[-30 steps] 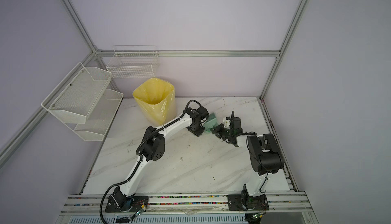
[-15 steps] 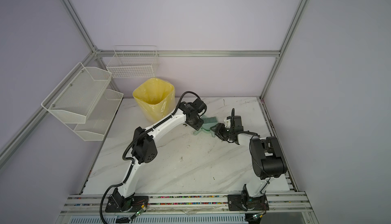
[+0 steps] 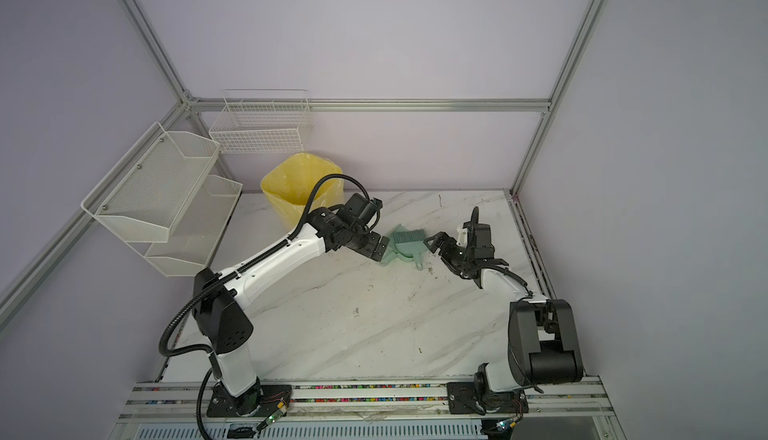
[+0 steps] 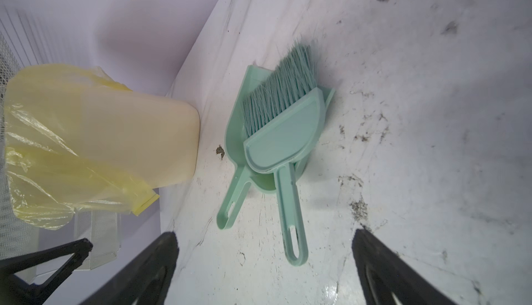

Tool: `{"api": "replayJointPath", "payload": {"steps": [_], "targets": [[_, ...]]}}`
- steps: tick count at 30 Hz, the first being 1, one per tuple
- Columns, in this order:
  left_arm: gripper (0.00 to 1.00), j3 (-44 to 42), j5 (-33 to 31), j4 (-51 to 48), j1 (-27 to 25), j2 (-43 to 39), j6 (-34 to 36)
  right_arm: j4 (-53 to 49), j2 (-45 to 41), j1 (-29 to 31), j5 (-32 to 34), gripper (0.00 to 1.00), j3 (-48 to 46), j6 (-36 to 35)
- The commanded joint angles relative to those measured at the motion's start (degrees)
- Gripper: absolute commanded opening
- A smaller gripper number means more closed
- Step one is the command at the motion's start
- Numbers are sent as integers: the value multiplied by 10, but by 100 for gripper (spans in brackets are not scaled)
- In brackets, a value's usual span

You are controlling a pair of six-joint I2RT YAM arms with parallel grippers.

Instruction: Sweep away the paper scraps from the table

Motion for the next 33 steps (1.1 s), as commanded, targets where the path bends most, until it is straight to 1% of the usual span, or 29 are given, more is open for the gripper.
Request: {"api": "replayJointPath", "payload": {"steps": [1, 3, 10, 12, 14, 17, 20, 22, 25, 26, 27, 29, 31, 33], "targets": [[100, -84, -45, 62, -2, -66, -27, -24, -29, -14, 34, 97, -9, -16], [100, -134, -92, 71, -2, -98, -54, -29, -47, -20, 48, 97, -13, -24], [100, -267, -231, 85, 12, -173, -75, -42, -87, -42, 93, 97, -21, -48], [100, -299, -267, 94, 27, -195, -88, -48, -93, -47, 108, 97, -19, -49], [100, -339, -306, 121, 45, -229, -108, -57, -103, -50, 138, 97, -17, -48], [100, -413, -293, 198, 98, -291, -114, -58, -125, -52, 174, 97, -20, -49], [100, -484, -293, 274, 151, -343, -125, -57, -152, -54, 209, 97, -24, -54], [100, -523, -320, 328, 168, -369, -99, -58, -169, -54, 232, 97, -25, -61], [99, -584, -395, 457, 174, -395, -12, -62, -190, -54, 260, 97, -34, -67], [100, -609, -407, 515, 181, -401, 19, -59, -195, -53, 266, 97, -40, -67], [99, -634, -411, 568, 186, -406, 58, -58, -199, -54, 270, 97, -44, -66], [99, -678, -404, 650, 202, -413, 90, -59, -201, -53, 275, 97, -47, -66], [100, -720, -370, 726, 224, -416, 111, -61, -204, -54, 281, 97, -49, -65], [100, -754, -351, 780, 245, -416, 113, -60, -210, -54, 294, 97, -54, -66]]}}
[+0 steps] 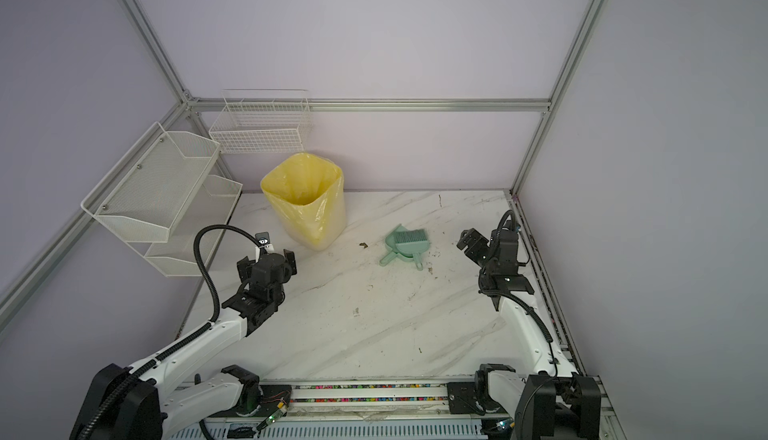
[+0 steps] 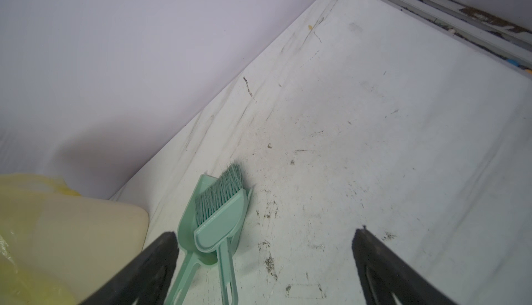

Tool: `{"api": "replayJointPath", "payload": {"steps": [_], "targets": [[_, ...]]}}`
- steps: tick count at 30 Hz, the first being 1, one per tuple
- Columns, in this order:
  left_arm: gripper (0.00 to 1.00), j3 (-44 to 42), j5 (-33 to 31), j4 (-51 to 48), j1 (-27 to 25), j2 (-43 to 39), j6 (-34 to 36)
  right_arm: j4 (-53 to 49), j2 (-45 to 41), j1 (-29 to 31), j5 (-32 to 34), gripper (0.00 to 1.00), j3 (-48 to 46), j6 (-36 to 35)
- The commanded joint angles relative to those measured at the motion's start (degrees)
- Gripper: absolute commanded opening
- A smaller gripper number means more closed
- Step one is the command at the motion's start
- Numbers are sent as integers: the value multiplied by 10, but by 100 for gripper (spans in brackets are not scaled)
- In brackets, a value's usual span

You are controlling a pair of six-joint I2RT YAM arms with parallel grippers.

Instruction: Sweep away the paper scraps from the table

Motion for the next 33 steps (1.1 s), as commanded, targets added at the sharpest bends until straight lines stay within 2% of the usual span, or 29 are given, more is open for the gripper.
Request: {"api": "replayJointPath", "payload": {"steps": [1, 5, 7, 8, 11, 13, 16, 20, 21, 25, 30, 33], "targets": [[100, -61, 12, 194, 30, -11, 50, -6, -15, -2, 41, 97, -12, -12], [100, -106, 75, 286, 74, 10, 61, -18, -20, -2, 98, 97, -15, -24], [100, -122, 99, 339, 91, 42, 80, -12, -25, -2, 115, 97, -21, -28], [100, -128, 95, 373, 101, 64, 75, -7, -29, -2, 124, 97, -27, -29], [100, -133, 140, 442, 138, 127, 64, 12, -44, -2, 162, 97, -48, -27], [100, -128, 140, 469, 146, 158, 67, 24, -53, -2, 185, 97, -65, -30], [100, -146, 187, 527, 158, 183, 71, 34, -65, -2, 221, 97, -85, -30], [100, -164, 246, 708, 159, 315, 119, 58, -78, -2, 253, 97, -108, -32], [100, -160, 228, 695, 147, 311, 128, 64, -80, -2, 265, 97, -112, -34], [100, -126, 234, 566, 145, 276, 118, 102, -82, -2, 303, 98, -134, -36], [100, -119, 228, 589, 146, 297, 125, 220, -71, -1, 335, 97, -179, -51], [99, -111, 228, 562, 147, 291, 119, 306, -46, -1, 373, 97, -199, -78]]}}
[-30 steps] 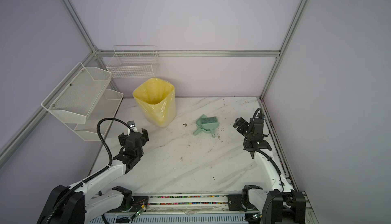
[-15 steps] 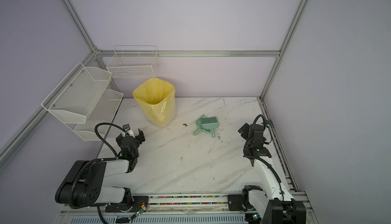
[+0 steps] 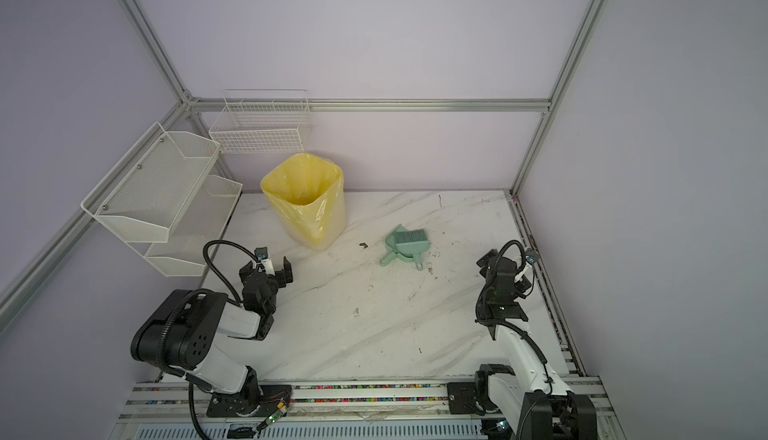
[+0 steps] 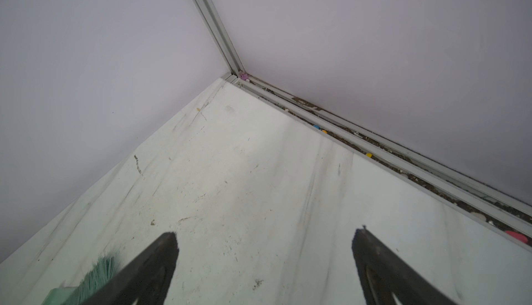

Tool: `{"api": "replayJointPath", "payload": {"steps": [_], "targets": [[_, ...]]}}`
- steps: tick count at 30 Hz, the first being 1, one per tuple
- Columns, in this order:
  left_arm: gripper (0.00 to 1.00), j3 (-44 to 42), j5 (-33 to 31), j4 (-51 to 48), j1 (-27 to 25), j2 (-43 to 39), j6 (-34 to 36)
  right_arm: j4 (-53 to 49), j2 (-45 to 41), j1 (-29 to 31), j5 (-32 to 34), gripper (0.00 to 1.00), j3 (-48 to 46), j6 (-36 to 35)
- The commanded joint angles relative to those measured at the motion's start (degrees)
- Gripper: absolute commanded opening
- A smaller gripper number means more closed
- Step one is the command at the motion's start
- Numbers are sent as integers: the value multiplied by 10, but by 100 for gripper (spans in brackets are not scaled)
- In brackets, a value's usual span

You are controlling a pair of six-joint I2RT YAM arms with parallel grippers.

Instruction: Sweep away the paper scraps from the table

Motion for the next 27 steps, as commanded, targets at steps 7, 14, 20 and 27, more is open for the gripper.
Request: {"api": "replayJointPath", "payload": {"steps": [7, 14, 20, 27], "targets": [[100, 55, 34, -42, 19, -8, -3, 355, 160, -1, 106, 97, -44, -61], [100, 62, 43, -56, 25, -9, -8, 510, 300, 0, 101, 97, -35, -74], [100, 65, 55, -64, 33, -9, -12, 523, 347, 16, 92, 97, -9, -98], [100, 69, 76, -77, 42, -12, -15, 580, 377, 54, 65, 97, -3, -178]]}}
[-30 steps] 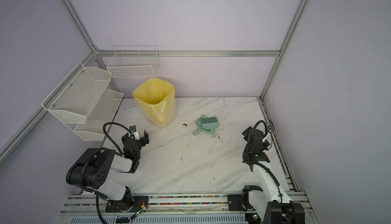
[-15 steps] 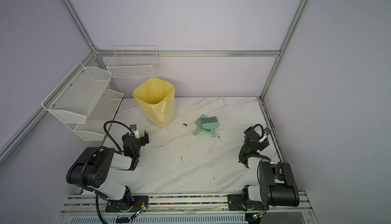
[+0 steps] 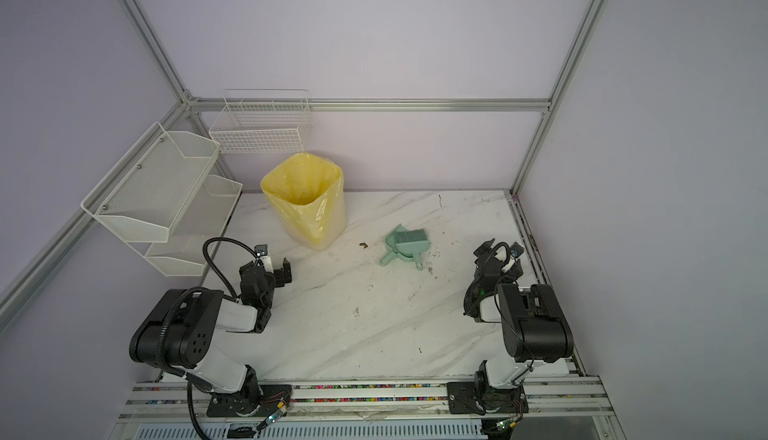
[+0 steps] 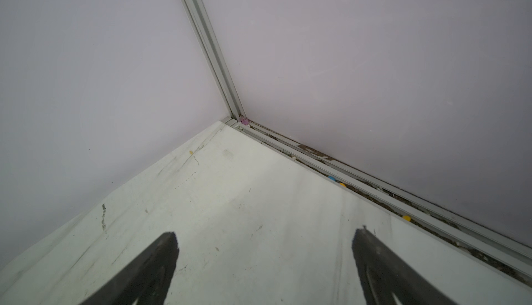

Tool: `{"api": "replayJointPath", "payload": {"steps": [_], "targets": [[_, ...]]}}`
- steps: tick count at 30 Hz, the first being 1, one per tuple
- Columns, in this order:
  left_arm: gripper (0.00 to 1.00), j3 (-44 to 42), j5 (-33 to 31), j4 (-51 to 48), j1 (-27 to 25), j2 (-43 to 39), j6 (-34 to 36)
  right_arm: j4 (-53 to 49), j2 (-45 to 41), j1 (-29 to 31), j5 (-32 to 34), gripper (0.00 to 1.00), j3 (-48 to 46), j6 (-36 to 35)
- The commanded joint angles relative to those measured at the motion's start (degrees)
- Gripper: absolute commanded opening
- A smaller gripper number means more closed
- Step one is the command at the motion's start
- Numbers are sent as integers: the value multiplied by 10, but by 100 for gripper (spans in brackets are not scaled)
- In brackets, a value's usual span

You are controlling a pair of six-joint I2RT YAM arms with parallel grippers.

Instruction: Sweep away the paper scraps from the table

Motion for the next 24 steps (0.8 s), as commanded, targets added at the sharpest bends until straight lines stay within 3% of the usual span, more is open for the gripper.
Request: {"api": "replayJointPath", "payload": {"steps": [1, 4, 5, 6, 8, 24], "targets": [[100, 36, 17, 12, 7, -12, -9, 83, 25, 33, -26, 97, 8, -78], [100, 36, 19, 10, 8, -12, -10, 138, 67, 59, -116, 97, 6, -148], [100, 37, 20, 10, 8, -12, -10, 199, 111, 69, -124, 97, 7, -181], [99, 37, 21, 9, 9, -12, -11, 225, 121, 89, -83, 97, 10, -200], [99, 37, 21, 8, 9, -12, -11, 121, 98, 95, -92, 97, 33, -171], [100, 38, 24, 7, 10, -13, -12, 122, 103, 74, -111, 97, 42, -176]]}}
